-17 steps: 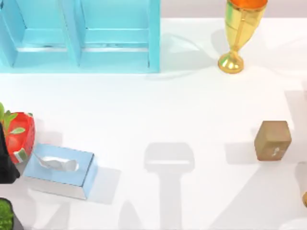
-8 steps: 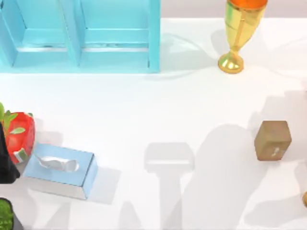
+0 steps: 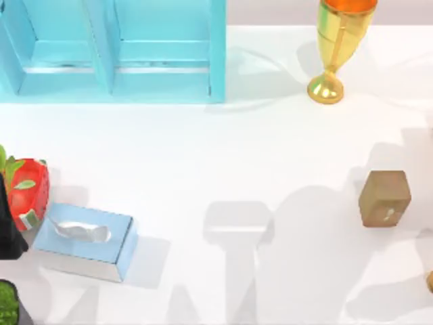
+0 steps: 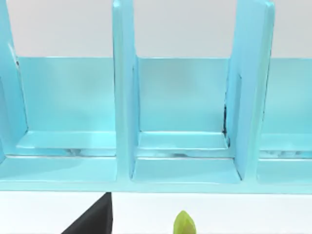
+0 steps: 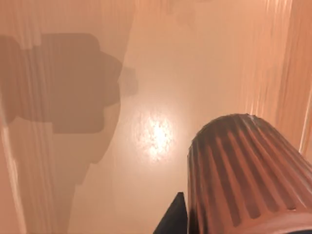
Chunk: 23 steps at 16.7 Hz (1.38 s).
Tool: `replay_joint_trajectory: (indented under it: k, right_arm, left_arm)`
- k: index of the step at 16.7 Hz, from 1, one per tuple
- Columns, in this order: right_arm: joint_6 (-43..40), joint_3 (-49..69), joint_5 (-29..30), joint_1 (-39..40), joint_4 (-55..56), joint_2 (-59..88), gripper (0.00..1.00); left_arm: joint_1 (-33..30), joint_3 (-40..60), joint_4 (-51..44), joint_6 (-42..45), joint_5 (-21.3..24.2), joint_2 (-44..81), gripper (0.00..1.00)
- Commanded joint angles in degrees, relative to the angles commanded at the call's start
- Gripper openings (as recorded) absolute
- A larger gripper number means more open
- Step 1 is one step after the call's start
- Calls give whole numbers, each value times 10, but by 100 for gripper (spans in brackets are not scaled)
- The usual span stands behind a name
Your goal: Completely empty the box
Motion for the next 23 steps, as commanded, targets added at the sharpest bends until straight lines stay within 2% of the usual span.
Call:
replay_joint_trajectory:
  k: [4,7,13,18,23]
  right_arm:
    - [7,-5,0,9,3,2,0]
    - [61,-40,2,62,19,-3,0]
    - [263,-167,0,267,80,-45,0]
    - [394,-258,-3,399,134,-82,0]
    - [589,-366,-3,594,200,-131,0]
  left_arm:
    - [0,0,0,0,0,0,100]
    - [0,0,0,0,0,0,100]
    - [0,0,0,0,0,0,100]
    - [0,0,0,0,0,0,100]
    - [0,0,0,0,0,0,100]
